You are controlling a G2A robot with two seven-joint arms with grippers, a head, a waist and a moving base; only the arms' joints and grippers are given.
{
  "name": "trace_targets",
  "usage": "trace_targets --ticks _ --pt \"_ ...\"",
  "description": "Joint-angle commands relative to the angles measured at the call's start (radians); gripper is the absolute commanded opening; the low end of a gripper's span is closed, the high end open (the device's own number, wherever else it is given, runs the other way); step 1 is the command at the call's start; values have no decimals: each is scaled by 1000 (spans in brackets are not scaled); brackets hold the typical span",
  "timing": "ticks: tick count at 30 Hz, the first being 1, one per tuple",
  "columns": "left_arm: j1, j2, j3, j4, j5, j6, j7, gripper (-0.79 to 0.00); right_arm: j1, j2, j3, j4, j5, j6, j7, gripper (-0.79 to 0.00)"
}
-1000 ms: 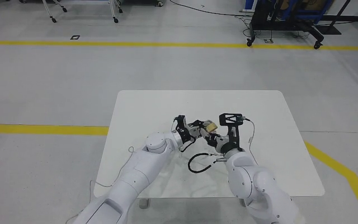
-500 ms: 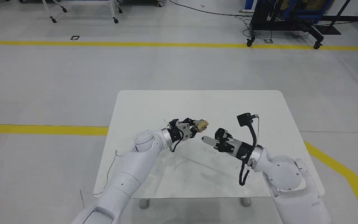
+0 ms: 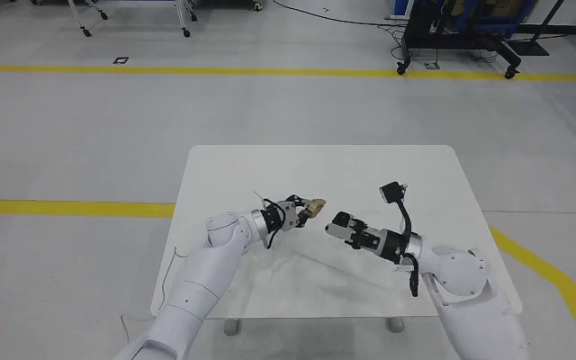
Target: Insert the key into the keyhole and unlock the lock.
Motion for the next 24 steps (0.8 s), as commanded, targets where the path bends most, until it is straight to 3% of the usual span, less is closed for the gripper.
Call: trace_targets --ticks 1,8,12,24 --pt "-7 4 -11 13 -21 97 5 -785 38 1 -8 51 122 -21 49 -785" --pt "-5 14 -12 -9 -46 146 -34 -785 131 0 -70 162 212 0 98 -785" --pt "1 20 -8 -24 -34 116 -41 -785 173 -2 -103 213 231 7 89 -785" --pt "27 33 -16 -73 -49 53 -39 -785 198 11 -138 222 63 129 31 -785"
